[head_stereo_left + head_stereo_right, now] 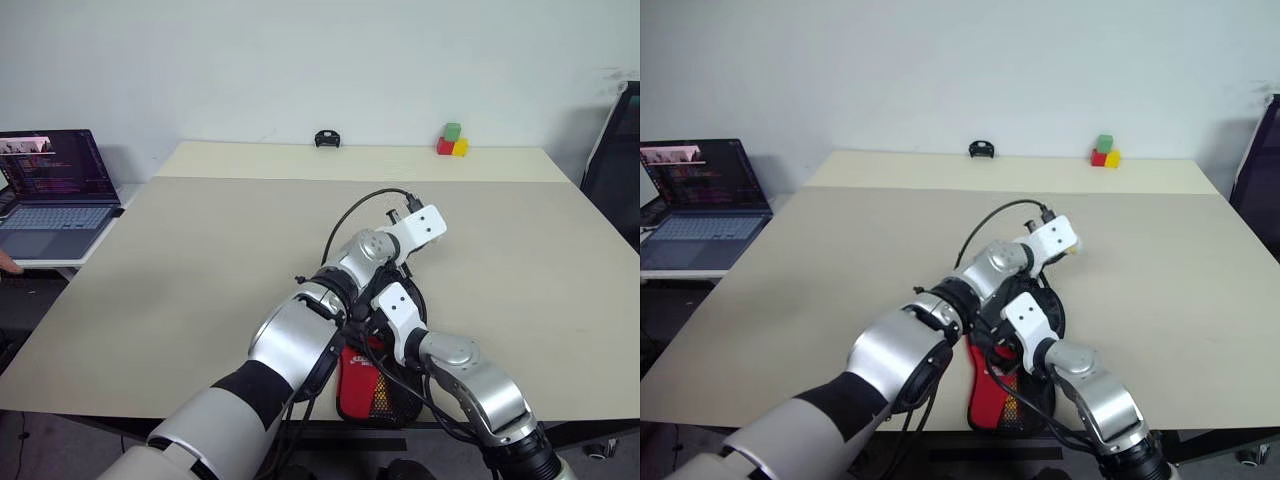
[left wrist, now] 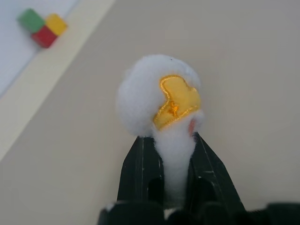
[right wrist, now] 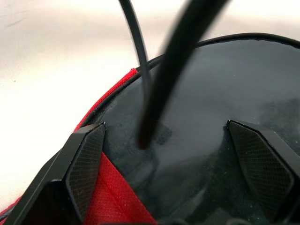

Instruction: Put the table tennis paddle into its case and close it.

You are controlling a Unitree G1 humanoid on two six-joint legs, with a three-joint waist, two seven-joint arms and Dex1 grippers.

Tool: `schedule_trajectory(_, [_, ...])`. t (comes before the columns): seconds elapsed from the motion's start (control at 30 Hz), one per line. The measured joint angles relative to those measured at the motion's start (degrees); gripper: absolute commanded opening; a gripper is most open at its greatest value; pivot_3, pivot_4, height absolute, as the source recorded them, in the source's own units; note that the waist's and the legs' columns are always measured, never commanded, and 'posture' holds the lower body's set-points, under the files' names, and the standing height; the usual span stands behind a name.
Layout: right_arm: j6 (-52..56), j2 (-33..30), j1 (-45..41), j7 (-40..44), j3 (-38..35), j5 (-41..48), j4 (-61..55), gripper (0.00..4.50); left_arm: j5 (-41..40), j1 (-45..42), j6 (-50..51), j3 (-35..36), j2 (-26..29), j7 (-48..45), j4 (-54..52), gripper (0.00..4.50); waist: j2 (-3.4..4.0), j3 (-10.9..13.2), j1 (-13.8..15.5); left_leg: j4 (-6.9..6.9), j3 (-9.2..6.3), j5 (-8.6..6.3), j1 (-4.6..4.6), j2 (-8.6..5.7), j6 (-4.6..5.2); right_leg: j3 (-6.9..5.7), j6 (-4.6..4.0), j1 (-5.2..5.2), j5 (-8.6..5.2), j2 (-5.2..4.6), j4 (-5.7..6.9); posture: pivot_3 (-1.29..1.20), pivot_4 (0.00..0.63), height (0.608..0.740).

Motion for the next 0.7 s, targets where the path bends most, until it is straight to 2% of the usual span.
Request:
schedule_trajectory(0.33, [0.0,0.0,-0.5,0.4,0.2,0.0,0.7,4.5,0.9,2.8,0.4,-0.7,1.6,-2.8,0.0,3.45,0.1,-0.2,-0.1,0.01,0.0,0.0,0.03,0.01,0.01,0.01,0.0,0.01,0.0,0.0,0.03,0.0,0.15,0.74])
schedule_trajectory(0.7, [-1.3,-0.6,-4.7,3.3,0.4,0.0,5.6,4.5,-1.0,2.7,-1.9,2.7,12.6,-4.2,-0.1,3.45,0.16,-0.3,-0.4,0.02,0.01,0.0,0.21,0.03,0.0,0.04,0.0,0.1,0.02,0.05,0.14,0.0,0.15,0.74])
